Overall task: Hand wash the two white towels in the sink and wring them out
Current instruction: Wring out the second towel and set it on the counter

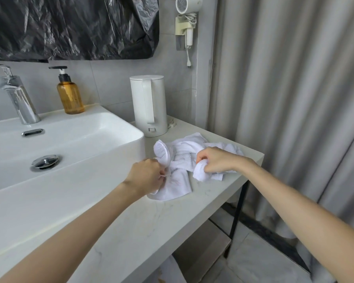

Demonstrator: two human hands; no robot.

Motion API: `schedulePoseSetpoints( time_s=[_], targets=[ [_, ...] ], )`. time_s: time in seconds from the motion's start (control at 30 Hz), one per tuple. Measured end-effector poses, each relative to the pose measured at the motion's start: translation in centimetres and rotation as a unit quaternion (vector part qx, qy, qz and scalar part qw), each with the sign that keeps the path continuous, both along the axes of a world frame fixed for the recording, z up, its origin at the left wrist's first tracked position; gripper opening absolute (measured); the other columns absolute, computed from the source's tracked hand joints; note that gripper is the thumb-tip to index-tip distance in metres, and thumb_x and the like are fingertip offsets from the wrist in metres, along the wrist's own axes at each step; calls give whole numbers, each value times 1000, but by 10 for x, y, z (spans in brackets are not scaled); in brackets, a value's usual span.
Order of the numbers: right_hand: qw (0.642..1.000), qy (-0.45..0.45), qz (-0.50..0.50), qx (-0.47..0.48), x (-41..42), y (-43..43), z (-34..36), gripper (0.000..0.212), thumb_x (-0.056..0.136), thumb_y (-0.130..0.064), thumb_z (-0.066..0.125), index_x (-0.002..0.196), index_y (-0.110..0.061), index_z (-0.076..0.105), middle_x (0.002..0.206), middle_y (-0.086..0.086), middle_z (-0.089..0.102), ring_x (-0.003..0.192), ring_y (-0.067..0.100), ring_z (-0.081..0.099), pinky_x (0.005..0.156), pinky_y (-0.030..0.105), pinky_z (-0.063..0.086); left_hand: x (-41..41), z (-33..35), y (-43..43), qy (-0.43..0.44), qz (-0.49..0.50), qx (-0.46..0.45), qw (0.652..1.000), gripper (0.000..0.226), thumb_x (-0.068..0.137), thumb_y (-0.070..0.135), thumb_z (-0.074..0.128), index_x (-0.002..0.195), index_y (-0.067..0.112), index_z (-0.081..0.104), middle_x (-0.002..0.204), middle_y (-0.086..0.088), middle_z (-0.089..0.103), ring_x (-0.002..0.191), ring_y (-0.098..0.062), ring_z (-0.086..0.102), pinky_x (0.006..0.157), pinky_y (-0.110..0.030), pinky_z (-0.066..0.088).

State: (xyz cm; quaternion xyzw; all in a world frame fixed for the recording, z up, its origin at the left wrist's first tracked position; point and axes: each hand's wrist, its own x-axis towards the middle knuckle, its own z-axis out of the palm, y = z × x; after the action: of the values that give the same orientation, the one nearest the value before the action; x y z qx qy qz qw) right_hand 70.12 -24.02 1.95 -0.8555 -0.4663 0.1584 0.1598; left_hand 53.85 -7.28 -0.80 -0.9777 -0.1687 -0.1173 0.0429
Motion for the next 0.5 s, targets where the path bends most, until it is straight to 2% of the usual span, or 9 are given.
schedulePoseSetpoints(
  time_s=[0.07, 0.13, 0.2, 0.23, 0.3, 0.33, 0.4, 0.5],
  targets=[
    [997, -4, 37, -63, 0, -3, 0, 17, 76, -6, 54, 87, -15, 63, 99, 8, 61, 78, 15, 54, 60, 22, 38, -2, 6, 4, -53, 15, -30, 998, 23, 94, 35, 48, 100, 29, 69, 102, 4, 66, 95, -25, 62, 69, -28, 39],
    [992, 16, 68, -107, 1, -6, 3, 16, 78, -7, 62, 88, -18, 64, 110, 6, 60, 78, 11, 57, 56, 16, 43, -6, 17, 14, -145, 8, -115, 983, 18, 93, 36, 52, 88, 28, 67, 89, 7, 69, 86, -23, 65, 69, -30, 46],
    [989, 44, 84, -111, 8, -8, 7, 21, 76, -14, 66, 97, -16, 67, 113, 6, 62, 89, 15, 62, 69, 23, 50, -9, 35, 22, -241, -12, -254, 936, 14, 92, 34, 57, 82, 28, 64, 84, 5, 70, 82, -20, 68, 73, -33, 55],
    [992, 56, 79, -82, 10, -9, 10, 25, 73, -20, 66, 98, -18, 68, 106, 3, 65, 90, 16, 63, 75, 29, 50, -9, 48, 24, -289, -22, -344, 893, 13, 93, 31, 59, 81, 27, 63, 85, 3, 69, 82, -20, 67, 73, -35, 58],
    [991, 109, 30, 76, 11, -7, 20, 16, 72, -19, 67, 88, -22, 68, 84, -5, 67, 78, 8, 62, 73, 27, 46, -5, 77, 23, -344, -22, -511, 787, 16, 98, 21, 57, 82, 18, 58, 88, -3, 64, 81, -21, 65, 66, -32, 59],
    [974, 138, -6, 181, 11, -6, 30, 12, 76, -11, 67, 83, -21, 67, 75, -6, 65, 70, 4, 60, 69, 22, 44, -3, 93, 23, -354, -19, -560, 749, 17, 99, 17, 55, 82, 16, 56, 88, -5, 63, 77, -19, 64, 60, -27, 58],
    [909, 195, -71, 362, 12, -2, 56, 15, 80, -1, 65, 79, -16, 63, 67, -4, 61, 63, 6, 57, 60, 18, 42, 4, 121, 22, -366, -14, -584, 725, 16, 99, 17, 55, 84, 14, 58, 86, -6, 64, 69, -16, 65, 54, -23, 56],
    [802, 278, -92, 521, 9, 6, 109, 6, 72, -6, 60, 72, -12, 58, 61, 0, 56, 60, 15, 55, 58, 25, 41, 15, 157, 22, -397, 1, -574, 716, 16, 97, 17, 57, 82, 12, 60, 83, -5, 65, 68, -15, 65, 52, -22, 56]
  ],
)
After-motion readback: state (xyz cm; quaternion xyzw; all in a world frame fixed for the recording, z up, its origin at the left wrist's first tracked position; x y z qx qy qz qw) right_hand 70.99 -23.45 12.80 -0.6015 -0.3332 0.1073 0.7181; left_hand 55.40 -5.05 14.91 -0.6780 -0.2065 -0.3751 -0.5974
